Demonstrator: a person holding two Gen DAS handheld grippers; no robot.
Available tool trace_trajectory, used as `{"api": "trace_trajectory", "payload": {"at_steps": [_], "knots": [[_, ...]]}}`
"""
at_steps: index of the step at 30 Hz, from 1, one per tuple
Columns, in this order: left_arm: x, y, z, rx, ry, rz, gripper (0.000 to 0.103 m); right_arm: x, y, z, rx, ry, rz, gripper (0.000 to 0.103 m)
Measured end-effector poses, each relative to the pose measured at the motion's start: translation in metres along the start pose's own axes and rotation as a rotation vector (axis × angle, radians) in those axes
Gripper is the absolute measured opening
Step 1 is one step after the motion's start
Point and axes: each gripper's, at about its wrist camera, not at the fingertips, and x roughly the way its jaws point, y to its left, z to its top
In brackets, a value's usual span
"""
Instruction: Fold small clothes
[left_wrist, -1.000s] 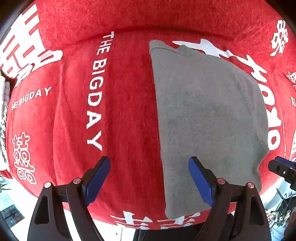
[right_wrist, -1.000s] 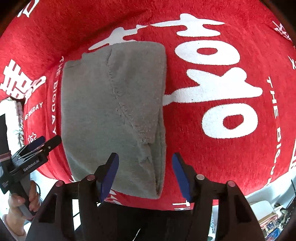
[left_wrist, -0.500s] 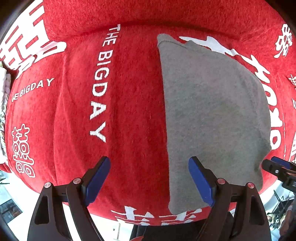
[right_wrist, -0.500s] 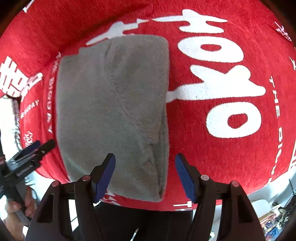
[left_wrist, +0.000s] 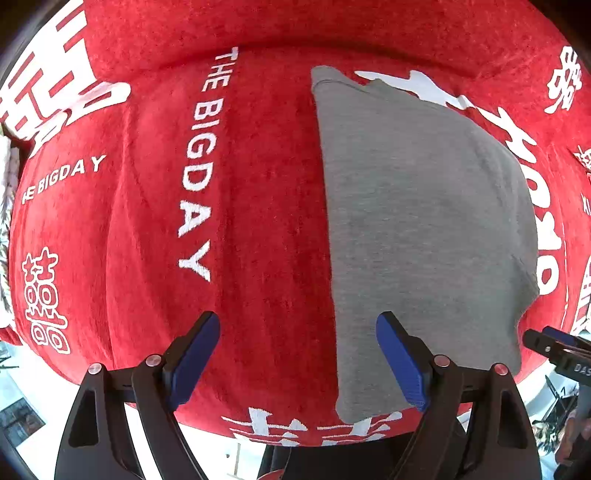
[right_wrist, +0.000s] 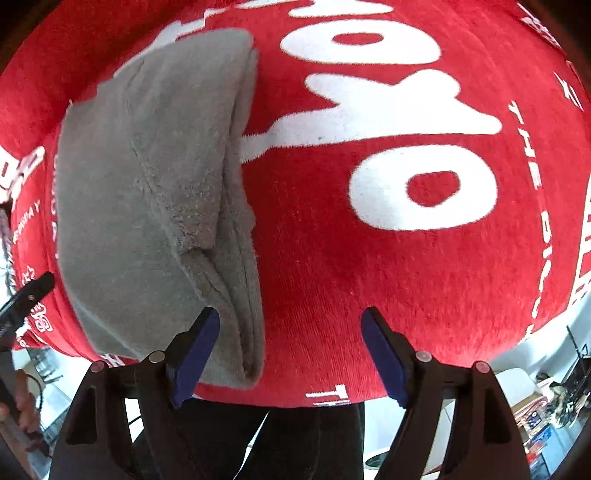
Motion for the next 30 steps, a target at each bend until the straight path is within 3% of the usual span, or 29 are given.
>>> {"api": "trace_trajectory", "payload": {"at_steps": [5, 6, 7, 16, 19, 20, 25, 30], "knots": [[-0.001, -0.004, 0.002, 0.014, 0.000, 0.007, 0.088, -0.013, 0.005, 0.003, -0.001, -0.026, 0.012, 0.082], [-0.001, -0.004, 0.003, 0.015, 0.000, 0.008, 0.091, -0.014, 0.006, 0.003, -0.004, -0.029, 0.016, 0.082], [-0.001, -0.004, 0.004, 0.019, 0.002, 0.011, 0.103, -0.016, 0.008, 0.004, -0.007, -0.033, 0.020, 0.082], [-0.005, -0.011, 0.006, 0.045, -0.012, 0.031, 0.103, -0.024, 0.032, 0.015, -0.029, -0.078, 0.030, 0.083], [-0.011, -0.015, 0.006, 0.051, -0.047, 0.070, 0.103, -0.030, 0.041, 0.016, -0.031, -0.119, 0.021, 0.094], [-0.012, -0.016, 0.006, 0.055, -0.056, 0.082, 0.103, -0.032, 0.044, 0.016, -0.032, -0.135, 0.022, 0.103], [-0.017, -0.014, 0.010, 0.037, -0.062, 0.051, 0.103, -0.047, 0.058, 0.017, -0.046, -0.228, 0.005, 0.103], [-0.023, -0.017, 0.011, 0.032, -0.080, 0.070, 0.103, -0.059, 0.071, 0.025, -0.089, -0.246, -0.041, 0.103]]}}
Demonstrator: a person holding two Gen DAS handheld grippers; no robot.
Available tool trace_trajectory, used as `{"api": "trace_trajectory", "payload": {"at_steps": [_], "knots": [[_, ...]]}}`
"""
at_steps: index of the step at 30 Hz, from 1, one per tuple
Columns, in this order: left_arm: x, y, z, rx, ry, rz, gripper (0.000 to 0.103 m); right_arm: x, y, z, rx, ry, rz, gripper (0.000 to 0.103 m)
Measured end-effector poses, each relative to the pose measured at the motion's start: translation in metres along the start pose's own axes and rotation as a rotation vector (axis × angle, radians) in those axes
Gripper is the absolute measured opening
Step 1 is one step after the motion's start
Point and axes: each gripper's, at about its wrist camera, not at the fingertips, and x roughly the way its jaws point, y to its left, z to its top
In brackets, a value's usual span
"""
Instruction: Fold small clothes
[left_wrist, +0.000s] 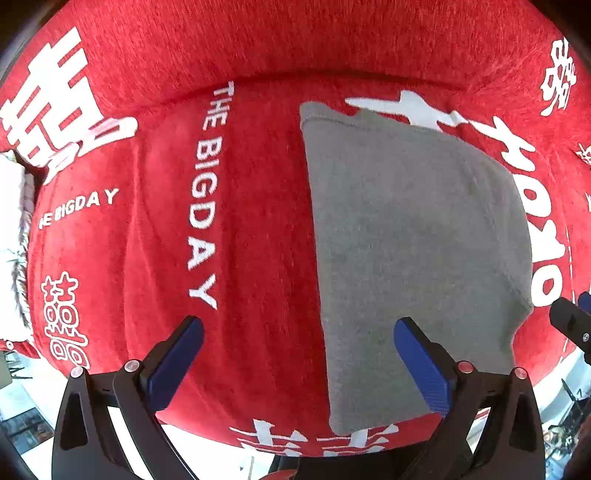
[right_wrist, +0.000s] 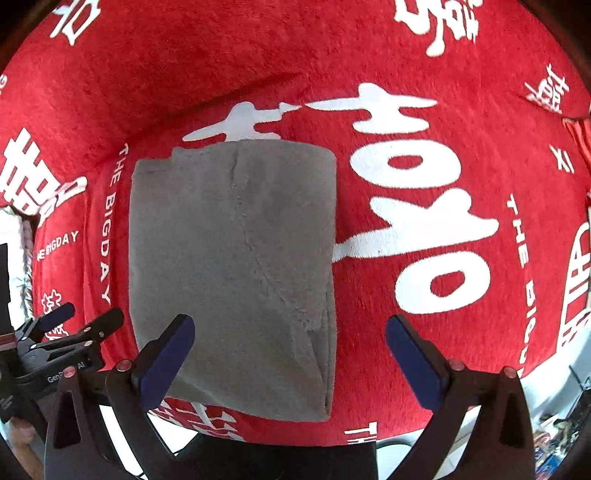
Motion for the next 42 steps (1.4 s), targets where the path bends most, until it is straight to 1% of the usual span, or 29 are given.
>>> {"api": "trace_trajectory", "payload": {"at_steps": [3, 5, 11, 15, 25, 42], "knots": [[-0.008, 0.000, 0.002, -0.009, -0.017, -0.006, 0.103, -0.008, 0.007, 0.005, -0.035, -0.024, -0.053, 0.103], [-0.015, 0.000, 0.004, -0.015, -0.024, -0.007, 0.103, -0.015, 0.009, 0.007, -0.043, -0.041, -0.068, 0.103], [-0.041, -0.004, 0.009, 0.001, -0.090, 0.017, 0.103, -0.029, 0.015, 0.011, -0.052, -0.078, -0.073, 0.103], [-0.049, -0.010, 0.011, 0.012, -0.106, 0.024, 0.103, -0.033, 0.016, 0.011, -0.052, -0.086, -0.078, 0.103], [-0.047, -0.017, 0.007, 0.014, -0.096, 0.028, 0.103, -0.028, 0.012, 0.006, -0.037, -0.064, -0.079, 0.103], [-0.043, -0.015, 0.001, 0.003, -0.085, 0.035, 0.103, -0.027, 0.014, 0.003, -0.036, -0.063, -0.069, 0.103]]}}
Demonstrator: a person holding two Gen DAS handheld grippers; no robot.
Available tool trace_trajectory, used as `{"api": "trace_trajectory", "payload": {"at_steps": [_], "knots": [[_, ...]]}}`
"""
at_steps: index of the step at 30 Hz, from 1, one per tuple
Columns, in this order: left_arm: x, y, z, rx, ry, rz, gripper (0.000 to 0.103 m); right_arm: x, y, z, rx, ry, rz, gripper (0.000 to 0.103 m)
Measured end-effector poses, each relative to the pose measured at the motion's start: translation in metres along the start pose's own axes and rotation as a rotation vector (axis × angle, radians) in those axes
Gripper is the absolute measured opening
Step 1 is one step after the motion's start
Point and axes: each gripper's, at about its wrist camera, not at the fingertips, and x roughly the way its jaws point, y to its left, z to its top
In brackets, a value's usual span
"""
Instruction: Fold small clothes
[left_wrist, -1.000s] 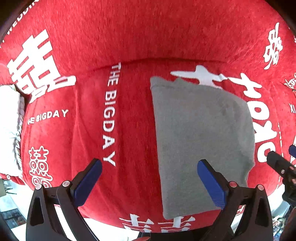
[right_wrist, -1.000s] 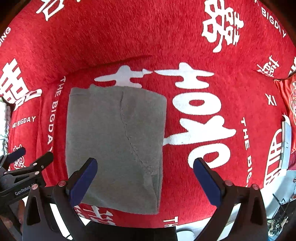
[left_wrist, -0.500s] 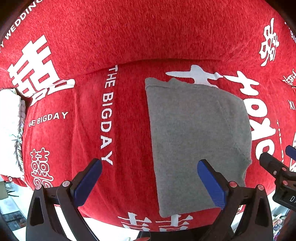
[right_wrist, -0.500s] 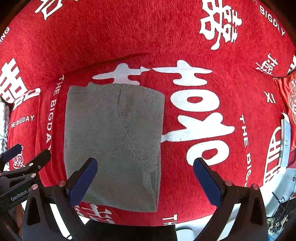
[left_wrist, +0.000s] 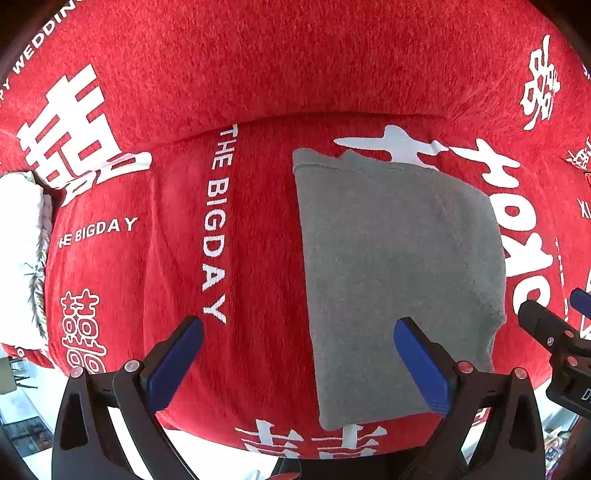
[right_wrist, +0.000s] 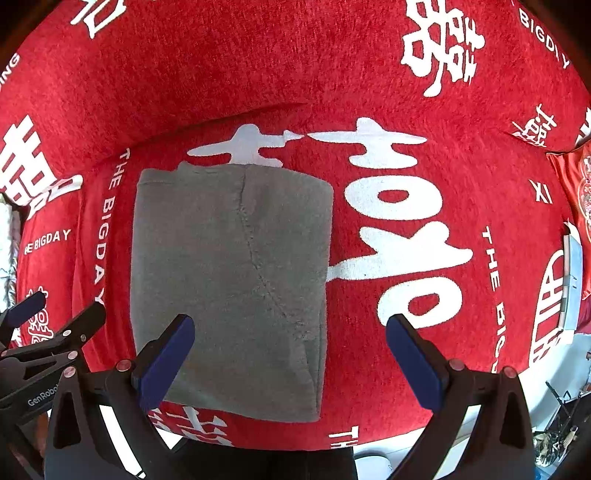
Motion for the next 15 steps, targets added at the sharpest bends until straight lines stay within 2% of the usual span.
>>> {"api": "trace_trajectory", "payload": {"at_steps": [15], "knots": [[0.0034, -0.0002, -0.0003, -0.001, 0.009, -0.001, 0.103, 0.0033, 0.0005, 0.0010, -0.002, 0.012, -0.006, 0.103]]}}
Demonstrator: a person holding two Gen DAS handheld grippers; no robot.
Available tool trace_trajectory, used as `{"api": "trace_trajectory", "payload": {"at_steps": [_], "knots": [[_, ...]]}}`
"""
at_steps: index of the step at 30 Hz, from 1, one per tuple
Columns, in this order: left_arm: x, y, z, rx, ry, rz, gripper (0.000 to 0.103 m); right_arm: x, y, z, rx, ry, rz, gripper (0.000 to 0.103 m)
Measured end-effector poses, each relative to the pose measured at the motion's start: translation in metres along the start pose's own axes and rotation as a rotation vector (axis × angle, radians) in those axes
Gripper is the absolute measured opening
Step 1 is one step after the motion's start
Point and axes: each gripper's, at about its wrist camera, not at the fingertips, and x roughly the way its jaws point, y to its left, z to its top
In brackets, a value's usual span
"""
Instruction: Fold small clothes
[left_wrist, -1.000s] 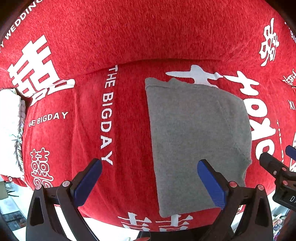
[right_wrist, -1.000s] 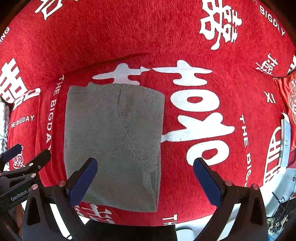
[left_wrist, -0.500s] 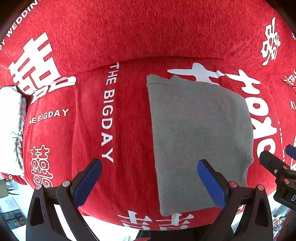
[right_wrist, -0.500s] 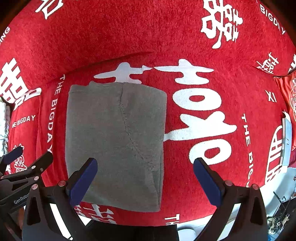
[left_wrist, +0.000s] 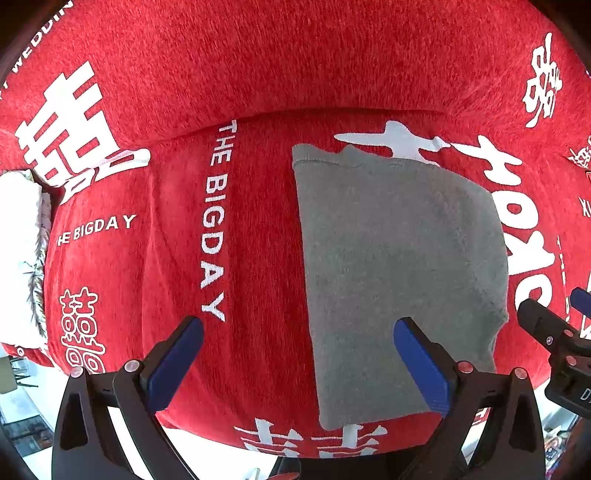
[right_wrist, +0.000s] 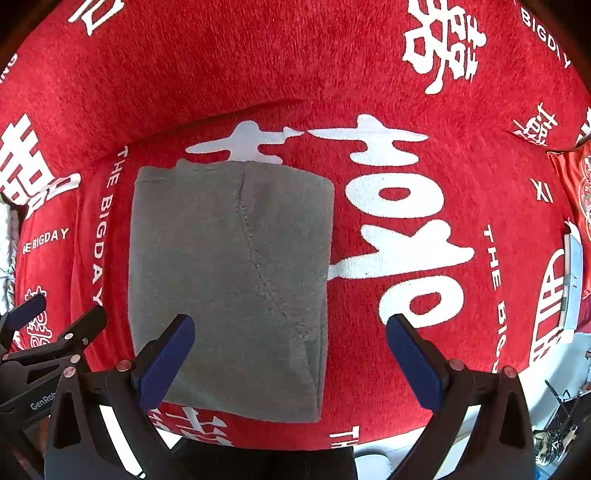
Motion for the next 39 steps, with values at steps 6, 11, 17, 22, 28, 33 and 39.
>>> {"api": "trace_trajectory", "payload": {"at_steps": [6, 11, 17, 22, 28, 33, 39], "knots": [[0.0014, 0.0008, 0.0023, -0.004, 0.000, 0.002, 0.103, 0.0004, 0.0004, 0.0005, 0.000, 0.000, -0.001, 0.103], [0.0017, 0.0014, 0.0038, -0.005, 0.003, 0.001, 0.103, 0.0013, 0.0015, 0.0026, -0.004, 0.002, -0.001, 0.103], [0.0030, 0.0018, 0.0046, -0.005, 0.006, 0.001, 0.103, 0.0033, 0.0012, 0.0033, -0.002, 0.008, 0.000, 0.103], [0.0047, 0.0019, 0.0049, -0.008, 0.007, 0.003, 0.103, 0.0038, 0.0011, 0.0047, -0.003, 0.008, 0.000, 0.103], [0.0052, 0.0025, 0.0047, -0.014, 0.006, 0.007, 0.103, 0.0040, 0.0005, 0.0048, 0.003, 0.006, -0.002, 0.103], [0.0055, 0.0023, 0.0040, -0.010, 0.007, 0.008, 0.103, 0.0049, -0.0004, 0.0046, 0.003, 0.008, -0.003, 0.103], [0.0055, 0.0024, 0.0036, -0.014, 0.007, 0.009, 0.103, 0.0058, -0.0011, 0.0026, 0.002, 0.013, -0.004, 0.103]]}}
